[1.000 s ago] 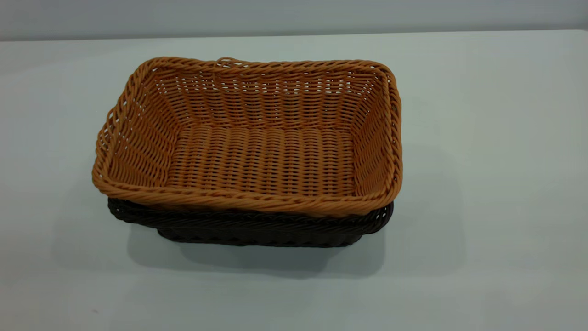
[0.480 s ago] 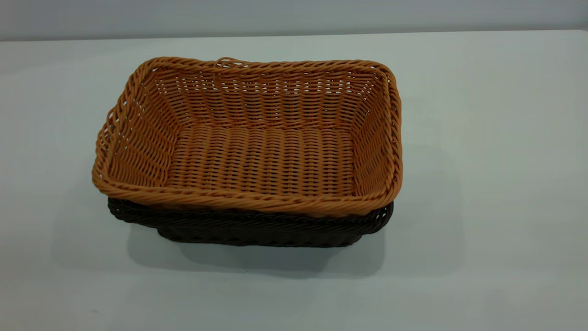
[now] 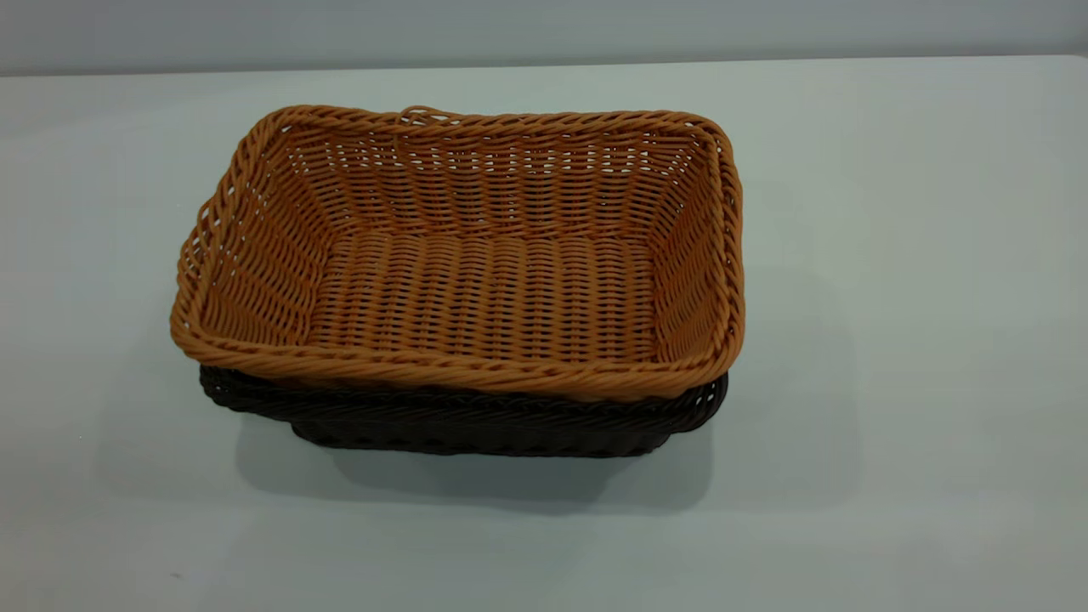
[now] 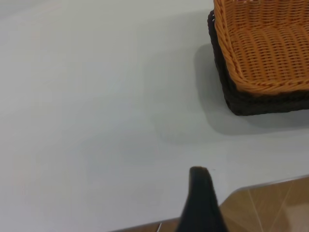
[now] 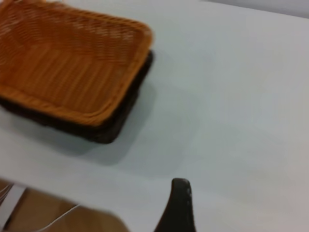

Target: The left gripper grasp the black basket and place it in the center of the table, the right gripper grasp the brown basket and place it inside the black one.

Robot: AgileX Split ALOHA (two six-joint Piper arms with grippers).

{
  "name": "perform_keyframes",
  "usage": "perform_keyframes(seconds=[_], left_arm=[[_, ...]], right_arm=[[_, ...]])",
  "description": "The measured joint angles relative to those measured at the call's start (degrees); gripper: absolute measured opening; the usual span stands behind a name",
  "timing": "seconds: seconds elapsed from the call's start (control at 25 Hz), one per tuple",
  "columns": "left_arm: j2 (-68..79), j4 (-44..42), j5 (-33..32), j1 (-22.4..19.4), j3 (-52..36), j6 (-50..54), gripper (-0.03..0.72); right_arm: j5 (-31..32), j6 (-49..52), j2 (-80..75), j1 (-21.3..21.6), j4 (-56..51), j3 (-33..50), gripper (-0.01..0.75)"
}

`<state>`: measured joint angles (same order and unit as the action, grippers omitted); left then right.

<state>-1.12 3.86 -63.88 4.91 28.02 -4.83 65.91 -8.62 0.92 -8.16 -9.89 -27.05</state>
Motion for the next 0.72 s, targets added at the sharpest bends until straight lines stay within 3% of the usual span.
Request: perform_keyframes(seconds=[0.24,0.72], left_arm=[[0.0,0.0,0.0,0.0,0.0,0.0,0.487],[0.0,0.0,0.0,0.0,0.0,0.0,0.487]], right_arm=[[0.0,2.6,0.0,10.2,2.0,0.0,0.591],[-0.1,8.6,0.0,11.2,7.2,0.1,0.591]])
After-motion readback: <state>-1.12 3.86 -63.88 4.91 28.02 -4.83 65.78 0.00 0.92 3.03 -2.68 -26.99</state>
